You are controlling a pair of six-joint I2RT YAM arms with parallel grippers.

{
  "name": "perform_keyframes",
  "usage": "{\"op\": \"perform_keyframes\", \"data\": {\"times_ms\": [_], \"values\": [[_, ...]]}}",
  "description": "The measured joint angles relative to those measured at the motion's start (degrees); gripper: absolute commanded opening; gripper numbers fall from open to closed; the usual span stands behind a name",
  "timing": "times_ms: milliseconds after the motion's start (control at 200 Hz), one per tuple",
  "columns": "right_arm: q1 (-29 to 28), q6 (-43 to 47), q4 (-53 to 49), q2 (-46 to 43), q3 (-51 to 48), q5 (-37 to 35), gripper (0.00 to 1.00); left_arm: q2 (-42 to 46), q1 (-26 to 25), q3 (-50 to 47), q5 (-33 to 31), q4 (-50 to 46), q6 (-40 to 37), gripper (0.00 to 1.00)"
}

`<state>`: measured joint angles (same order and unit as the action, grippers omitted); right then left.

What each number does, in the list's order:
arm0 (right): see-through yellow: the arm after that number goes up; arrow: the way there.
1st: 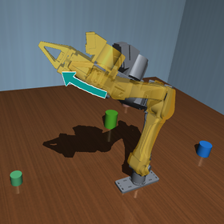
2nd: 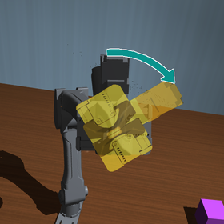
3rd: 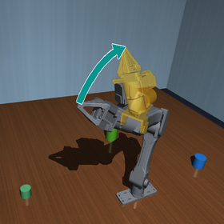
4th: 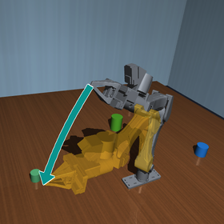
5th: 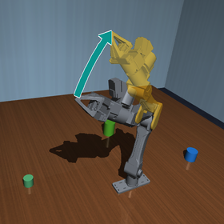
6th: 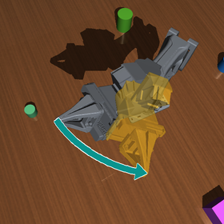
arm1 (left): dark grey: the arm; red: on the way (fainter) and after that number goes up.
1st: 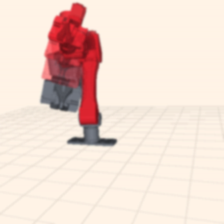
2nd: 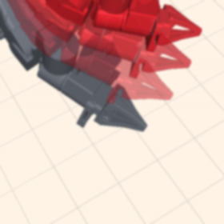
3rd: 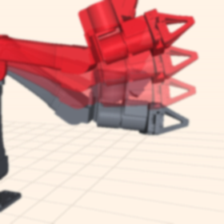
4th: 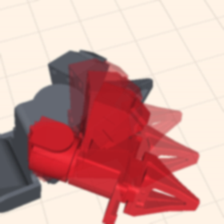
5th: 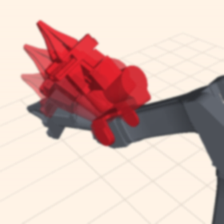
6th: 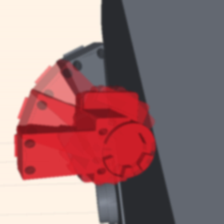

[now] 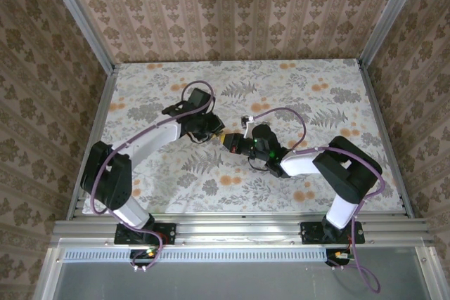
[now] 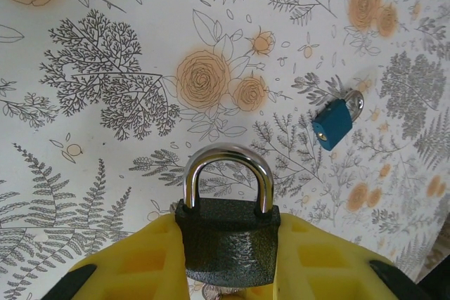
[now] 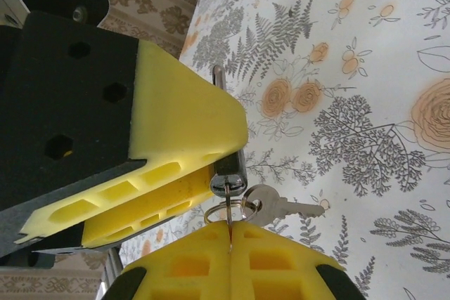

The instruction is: Unlock with the key

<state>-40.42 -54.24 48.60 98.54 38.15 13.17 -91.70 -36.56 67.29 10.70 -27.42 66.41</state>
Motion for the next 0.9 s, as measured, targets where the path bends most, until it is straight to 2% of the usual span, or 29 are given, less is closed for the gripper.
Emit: {"op": "perform_keyframes", "data": {"times_ms": [400,900], "values": [[0.9,-2.89,6.01,0.0,-1.42,2.4,0.0,5.07,1.97,-5.95,4.35,8.17,-0.04,0.15],[1.92,-7.54,14.36,-0.28,-1.9,6.19,0.0,13.27,4.5,-15.32,9.75,23.8,-0.24,0.14]]}}
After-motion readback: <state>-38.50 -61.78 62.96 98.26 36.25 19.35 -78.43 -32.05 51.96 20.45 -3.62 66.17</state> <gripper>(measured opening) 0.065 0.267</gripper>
